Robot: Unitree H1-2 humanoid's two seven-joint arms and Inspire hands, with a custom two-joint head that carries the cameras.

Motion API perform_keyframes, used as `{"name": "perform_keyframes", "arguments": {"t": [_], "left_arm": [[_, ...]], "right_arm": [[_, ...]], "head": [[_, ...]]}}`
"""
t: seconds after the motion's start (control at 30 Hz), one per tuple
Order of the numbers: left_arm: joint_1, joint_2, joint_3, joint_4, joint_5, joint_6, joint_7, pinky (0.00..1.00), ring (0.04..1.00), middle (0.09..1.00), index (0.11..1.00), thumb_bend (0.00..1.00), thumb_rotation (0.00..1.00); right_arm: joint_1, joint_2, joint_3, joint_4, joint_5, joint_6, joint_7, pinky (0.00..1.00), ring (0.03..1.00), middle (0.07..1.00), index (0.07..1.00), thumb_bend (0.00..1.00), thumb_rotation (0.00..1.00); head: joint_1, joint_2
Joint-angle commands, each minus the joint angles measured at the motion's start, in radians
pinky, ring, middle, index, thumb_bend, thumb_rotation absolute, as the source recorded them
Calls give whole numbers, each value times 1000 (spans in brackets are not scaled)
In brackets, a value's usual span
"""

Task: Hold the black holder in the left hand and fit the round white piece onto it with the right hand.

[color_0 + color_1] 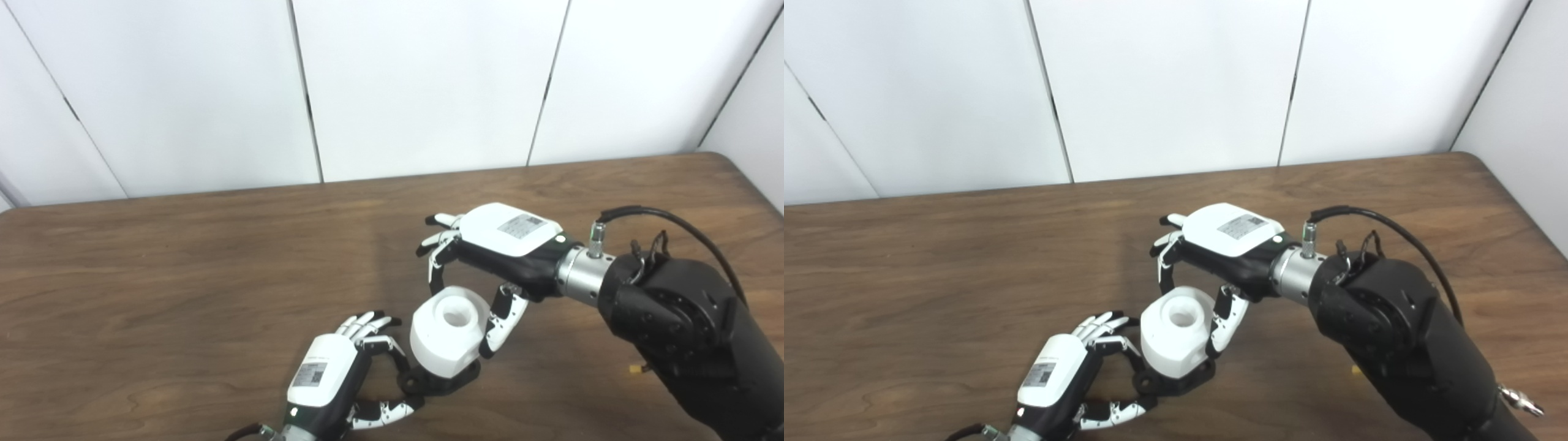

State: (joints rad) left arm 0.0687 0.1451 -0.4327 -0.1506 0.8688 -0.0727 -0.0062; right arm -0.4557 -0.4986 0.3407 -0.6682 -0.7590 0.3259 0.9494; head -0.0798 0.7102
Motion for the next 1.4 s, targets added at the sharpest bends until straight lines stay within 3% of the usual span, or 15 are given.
{"name": "perform_keyframes", "arguments": {"t": [0.0,1.37], "left_arm": [[-2,2,-7,30,23,37,-30,918,920,855,490,506,49],[6,-4,-20,17,19,49,-26,919,923,855,490,507,50]], "right_arm": [[-22,3,-6,-30,-7,-26,-10,932,980,854,484,523,136],[59,50,-8,2,-48,-93,-61,920,983,870,485,522,134]], "head": [[-1,0],[22,-7]]}}
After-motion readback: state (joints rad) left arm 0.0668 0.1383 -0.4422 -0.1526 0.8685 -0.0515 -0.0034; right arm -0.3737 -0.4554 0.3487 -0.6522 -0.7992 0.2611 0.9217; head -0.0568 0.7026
